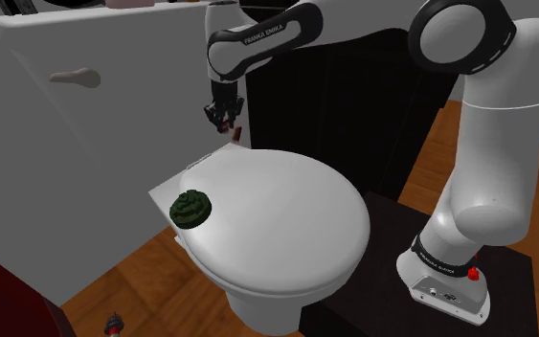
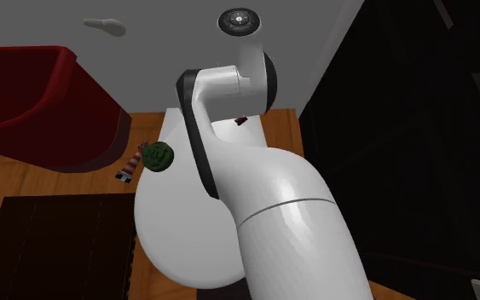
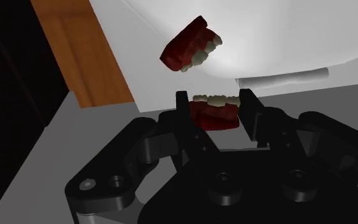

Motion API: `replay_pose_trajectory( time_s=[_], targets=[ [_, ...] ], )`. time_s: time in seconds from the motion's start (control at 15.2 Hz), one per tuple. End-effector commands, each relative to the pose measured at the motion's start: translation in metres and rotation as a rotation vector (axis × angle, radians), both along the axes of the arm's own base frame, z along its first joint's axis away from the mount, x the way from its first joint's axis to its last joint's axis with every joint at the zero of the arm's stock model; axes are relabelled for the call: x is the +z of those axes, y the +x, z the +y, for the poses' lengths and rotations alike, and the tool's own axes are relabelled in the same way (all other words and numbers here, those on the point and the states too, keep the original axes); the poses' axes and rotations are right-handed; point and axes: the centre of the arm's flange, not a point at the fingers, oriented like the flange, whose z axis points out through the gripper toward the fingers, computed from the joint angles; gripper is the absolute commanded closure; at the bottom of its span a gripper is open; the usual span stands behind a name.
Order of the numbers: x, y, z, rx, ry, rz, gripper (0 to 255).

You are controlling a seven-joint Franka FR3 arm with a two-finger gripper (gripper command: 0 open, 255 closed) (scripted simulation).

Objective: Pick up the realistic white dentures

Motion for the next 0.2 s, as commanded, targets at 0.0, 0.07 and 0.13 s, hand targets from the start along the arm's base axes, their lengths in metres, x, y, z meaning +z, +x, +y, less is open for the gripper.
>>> replay_pose_trajectory(
  time_s=[0.0,0.07,0.13],
  targets=[
    [0.0113,0.0012,-0.0006,0.0,0.0,0.0,255],
    [0.0121,0.0011,-0.0006,0.0,0.0,0.0,255],
    [0.0121,0.0012,-0.0006,0.0,0.0,0.0,255]
  ],
)
